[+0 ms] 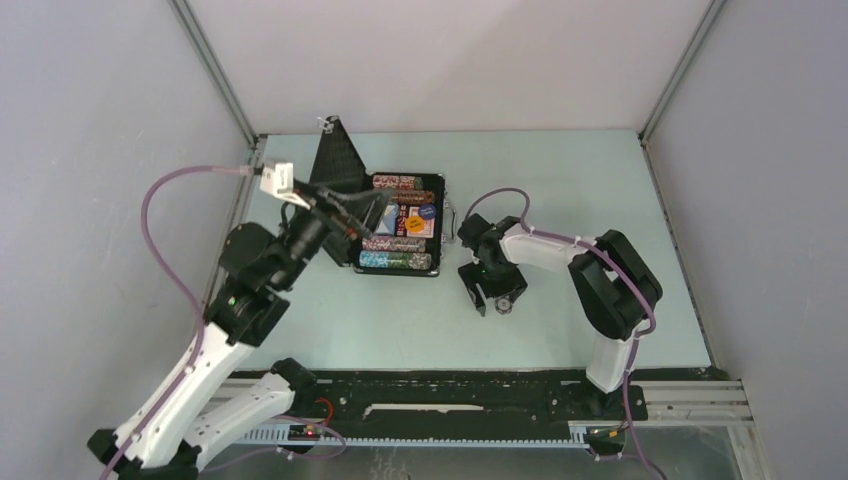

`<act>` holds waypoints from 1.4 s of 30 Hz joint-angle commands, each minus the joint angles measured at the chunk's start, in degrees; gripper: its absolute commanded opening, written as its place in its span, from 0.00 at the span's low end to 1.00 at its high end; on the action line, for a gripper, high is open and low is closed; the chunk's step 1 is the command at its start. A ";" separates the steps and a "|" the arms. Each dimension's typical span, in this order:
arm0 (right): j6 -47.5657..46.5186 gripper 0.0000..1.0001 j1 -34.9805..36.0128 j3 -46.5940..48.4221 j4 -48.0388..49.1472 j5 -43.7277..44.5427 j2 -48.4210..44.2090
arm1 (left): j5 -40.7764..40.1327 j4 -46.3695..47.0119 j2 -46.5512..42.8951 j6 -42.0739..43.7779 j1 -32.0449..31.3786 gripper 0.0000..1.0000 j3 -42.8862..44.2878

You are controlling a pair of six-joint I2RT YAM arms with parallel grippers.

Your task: Pack up texas hold em set

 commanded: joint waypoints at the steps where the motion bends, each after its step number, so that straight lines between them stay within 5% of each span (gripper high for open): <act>1: 3.58 0.89 1.10 -0.51 4.94 -0.31 -4.84 | 3.50 -13.02 -8.53 -3.99 -0.09 1.00 -7.31; 4: 4.51 0.99 1.17 0.07 3.53 1.67 -9.96 | 4.73 -12.35 -14.45 -7.77 -0.10 1.00 -13.01; 9: 7.47 1.00 3.14 -0.06 0.29 5.06 -21.99 | 9.40 -10.76 -18.76 -10.45 -0.10 1.00 -18.80; 17: 13.14 1.00 7.84 -7.72 -0.29 23.30 -40.26 | 16.62 -11.74 -19.42 -7.91 -0.10 1.00 -19.66; 23: 11.52 1.00 6.04 -18.59 8.83 5.86 -55.56 | 25.04 2.92 -18.16 -10.10 -0.23 1.00 -23.83; 29: 11.61 1.00 4.75 -19.26 9.55 -4.80 -55.20 | 25.08 8.89 -10.91 -9.85 -1.62 1.00 -21.33; 35: 12.46 1.00 5.18 -18.31 11.29 -1.93 -50.04 | 29.42 -6.44 -0.08 -3.08 -2.34 1.00 -4.69; 42: 15.33 1.00 2.22 -19.65 13.94 3.43 -44.69 | 19.25 -14.98 -0.33 8.43 -2.28 1.00 4.08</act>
